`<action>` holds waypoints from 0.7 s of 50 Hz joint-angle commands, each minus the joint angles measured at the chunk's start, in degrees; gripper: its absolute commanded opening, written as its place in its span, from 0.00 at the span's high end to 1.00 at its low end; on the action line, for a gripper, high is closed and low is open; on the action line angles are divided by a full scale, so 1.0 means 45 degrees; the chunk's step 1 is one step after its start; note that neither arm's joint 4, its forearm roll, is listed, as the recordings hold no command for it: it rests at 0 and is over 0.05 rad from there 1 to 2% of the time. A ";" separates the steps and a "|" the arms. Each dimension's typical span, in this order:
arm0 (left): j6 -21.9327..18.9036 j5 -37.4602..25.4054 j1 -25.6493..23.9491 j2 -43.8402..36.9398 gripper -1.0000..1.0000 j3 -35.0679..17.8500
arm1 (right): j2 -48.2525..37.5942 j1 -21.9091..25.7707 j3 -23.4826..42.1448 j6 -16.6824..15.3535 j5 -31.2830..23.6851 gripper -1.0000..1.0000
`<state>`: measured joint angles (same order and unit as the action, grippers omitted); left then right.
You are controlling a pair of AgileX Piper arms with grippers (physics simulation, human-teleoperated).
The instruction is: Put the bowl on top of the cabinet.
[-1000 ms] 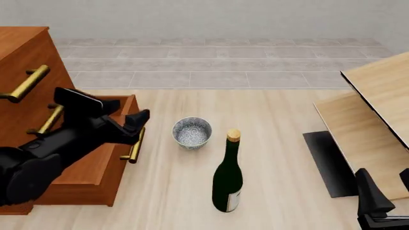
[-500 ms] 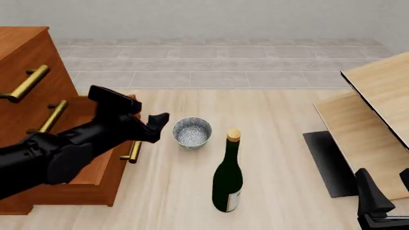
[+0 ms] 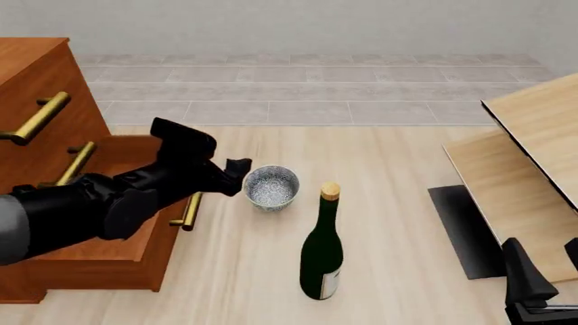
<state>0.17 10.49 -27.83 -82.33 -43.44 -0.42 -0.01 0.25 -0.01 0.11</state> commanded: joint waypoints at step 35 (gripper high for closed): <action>0.0573 0.0710 0.0285 -0.2900 0.00 -0.1271 | 0.0001 0.0001 0.0000 0.0000 0.0000 0.00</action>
<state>2.52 12.94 -26.25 -93.42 -48.39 -0.42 -0.01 0.25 -0.01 0.11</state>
